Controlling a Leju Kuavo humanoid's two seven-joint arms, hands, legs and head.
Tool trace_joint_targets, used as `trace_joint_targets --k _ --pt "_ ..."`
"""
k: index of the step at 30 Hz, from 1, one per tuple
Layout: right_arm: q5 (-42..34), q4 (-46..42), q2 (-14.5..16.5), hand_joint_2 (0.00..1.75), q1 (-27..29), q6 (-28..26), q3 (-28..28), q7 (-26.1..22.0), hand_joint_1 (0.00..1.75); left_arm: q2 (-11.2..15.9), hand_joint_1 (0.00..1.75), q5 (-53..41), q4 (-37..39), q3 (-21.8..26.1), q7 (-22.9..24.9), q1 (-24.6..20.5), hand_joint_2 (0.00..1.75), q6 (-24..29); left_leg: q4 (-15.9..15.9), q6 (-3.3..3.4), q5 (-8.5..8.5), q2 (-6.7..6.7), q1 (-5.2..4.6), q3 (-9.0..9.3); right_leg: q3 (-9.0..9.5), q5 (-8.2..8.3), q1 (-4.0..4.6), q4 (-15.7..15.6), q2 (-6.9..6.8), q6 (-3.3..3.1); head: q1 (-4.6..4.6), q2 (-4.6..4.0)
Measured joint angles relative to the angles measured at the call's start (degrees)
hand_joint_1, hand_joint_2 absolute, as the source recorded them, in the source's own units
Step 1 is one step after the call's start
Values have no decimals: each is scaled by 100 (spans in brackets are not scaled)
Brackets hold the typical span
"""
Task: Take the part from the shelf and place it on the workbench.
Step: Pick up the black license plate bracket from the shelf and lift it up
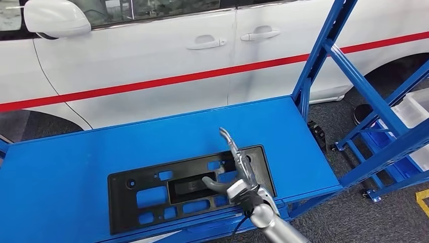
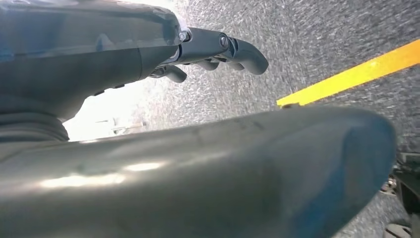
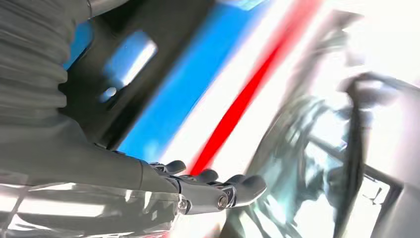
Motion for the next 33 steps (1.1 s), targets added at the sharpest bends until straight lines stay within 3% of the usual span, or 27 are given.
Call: trace_joint_targets --k 2,4,5,6,7,9,11,14,16,19,20,21,22,24,26,30,32,33 --pt "-1175 -536 -3 175 79 882 -281 -109 0 1 0 26 2 -2 -7 1 0 18 492 -38 -306 1 17 -214 12 16 -23 -31 -19 -46 0 0" --pt "-1515 -902 -17 175 143 1273 -533 -127 0 -2 0 49 2 -7 -1 5 0 22 1262 -73 -647 2 37 -563 10 13 -12 -29 -26 -67 -1 0" --pt "-1516 -1051 -24 175 194 1385 -636 -142 0 -3 0 58 2 -12 5 7 0 23 1508 -90 -702 3 44 -678 9 10 -7 -26 -27 -68 -1 0" --pt "-1505 -1184 -29 175 244 1474 -720 -162 0 -4 0 66 2 -20 12 9 0 23 1547 -100 -645 3 50 -700 11 8 -5 -20 -25 -68 -1 0" --pt "-1510 -1311 -31 175 282 1546 -789 -184 0 -4 0 68 2 -29 18 9 0 23 1346 -103 -481 4 55 -609 14 3 -5 -13 -17 -63 -1 0" --pt "-1568 -1538 -31 175 314 1671 -898 -213 0 -3 0 69 3 -50 24 2 0 22 556 -84 -92 5 60 -236 23 -17 0 13 1 -35 -1 0" --pt "-1687 -1737 -32 175 331 1811 -997 -220 0 -2 0 76 4 -75 23 -12 0 20 30 -37 62 -2 45 2 6 -32 16 49 13 14 -1 0" --pt "-1895 -1964 -34 175 356 2049 -1101 -205 0 -9 0 113 4 -120 21 -26 0 19 -49 57 72 -6 37 12 -18 -29 19 65 14 94 -1 0" --pt "-1963 -2067 -41 175 359 2190 -1150 -183 0 -23 0 140 4 -135 21 -30 0 20 -85 132 106 5 57 21 -94 -178 12 257 12 146 -1 0" --pt "-1617 -2146 -101 175 426 2244 -1182 -144 0 -32 0 187 4 -143 22 -38 0 22 -99 183 122 17 61 11 -561 -698 -13 1284 8 201 -1 0" --pt "-1408 -2155 -131 175 479 2216 -1184 -135 0 -33 0 201 4 -144 22 -37 0 22 -97 183 123 16 60 9 -701 -786 -25 1583 7 213 -1 0" --pt "-1225 -2162 -162 175 533 2188 -1183 -134 0 -34 0 214 4 -146 23 -36 0 22 -94 182 122 12 60 9 -754 -766 -37 1690 6 221 -1 0" --pt "-1111 -2166 -187 175 577 2171 -1182 -139 0 -37 0 225 4 -147 23 -35 0 21 -89 177 119 7 61 12 -697 -639 -48 1565 4 223 -1 0" --pt "-995 -2181 -234 175 615 2165 -1181 -151 0 -47 0 244 4 -149 23 -38 0 17 -72 149 102 1 60 18 -341 -263 -65 813 -5 206 -1 0" --pt "-780 -2197 -285 175 635 2148 -1180 -143 0 -56 0 261 4 -151 23 -44 0 17 -45 93 77 0 41 9 -73 -71 -49 216 -10 176 -1 0" --pt "140 -2202 -509 175 911 1845 -1174 -187 0 -55 0 344 5 -152 23 -49 0 19 -31 -42 35 2 40 6 -23 -57 -28 81 -15 70 -1 0" --pt "486 -2208 -715 175 1200 1596 -1173 -230 0 -58 0 393 5 -152 19 -36 0 20 300 -86 -203 7 52 -128 2 -48 -41 46 -47 -1 -1 0" --pt "576 -2215 -827 175 1362 1477 -1171 -238 0 -62 0 413 6 -152 15 -26 0 21 638 -97 -395 9 56 -275 6 -53 -35 42 -62 -22 -1 0"
